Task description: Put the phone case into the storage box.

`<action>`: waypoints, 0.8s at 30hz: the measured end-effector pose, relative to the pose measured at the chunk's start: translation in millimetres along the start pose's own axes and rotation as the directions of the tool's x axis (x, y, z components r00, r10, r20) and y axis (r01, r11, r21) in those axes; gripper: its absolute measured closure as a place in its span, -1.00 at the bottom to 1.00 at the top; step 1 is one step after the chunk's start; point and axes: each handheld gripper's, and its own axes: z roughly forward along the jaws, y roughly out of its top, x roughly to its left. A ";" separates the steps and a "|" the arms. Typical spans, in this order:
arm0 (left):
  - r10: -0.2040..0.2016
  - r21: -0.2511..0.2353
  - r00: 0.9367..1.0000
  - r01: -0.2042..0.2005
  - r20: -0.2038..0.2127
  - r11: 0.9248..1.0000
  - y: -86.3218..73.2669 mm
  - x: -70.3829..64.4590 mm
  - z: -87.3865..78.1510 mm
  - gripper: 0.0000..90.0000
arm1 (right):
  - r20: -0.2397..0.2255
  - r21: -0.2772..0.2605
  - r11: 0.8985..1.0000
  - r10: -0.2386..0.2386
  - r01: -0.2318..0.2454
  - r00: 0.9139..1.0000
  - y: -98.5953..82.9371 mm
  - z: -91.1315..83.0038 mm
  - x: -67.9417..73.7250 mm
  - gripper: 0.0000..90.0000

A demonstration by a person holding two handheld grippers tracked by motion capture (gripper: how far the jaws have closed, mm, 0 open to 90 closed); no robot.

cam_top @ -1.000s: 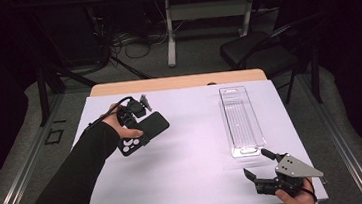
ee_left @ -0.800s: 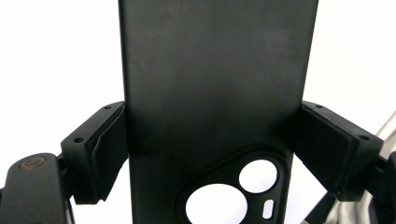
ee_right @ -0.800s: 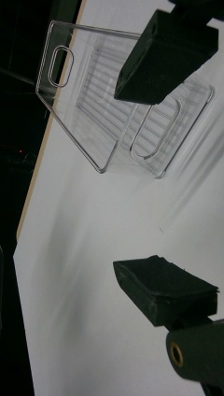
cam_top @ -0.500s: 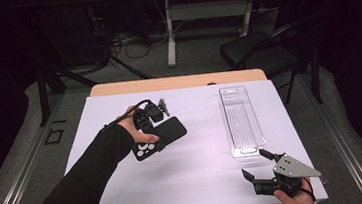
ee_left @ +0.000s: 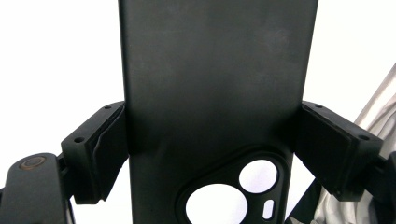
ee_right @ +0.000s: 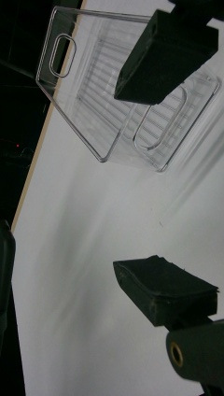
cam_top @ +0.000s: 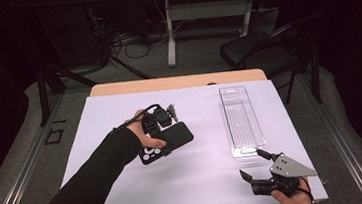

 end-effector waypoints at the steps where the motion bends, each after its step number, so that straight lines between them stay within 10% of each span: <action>1: 0.000 0.003 1.000 0.000 -0.001 1.000 0.3 0.0 0.4 -0.67 | 0.000 -0.001 1.000 -0.001 0.001 1.000 0.0 0.0 -0.1 -0.68; 24: 0.032 0.009 0.999 -0.032 0.023 0.999 5.9 -11.9 4.5 -0.67 | -0.027 0.088 0.991 -0.099 0.101 0.995 28.6 20.9 11.1 -0.68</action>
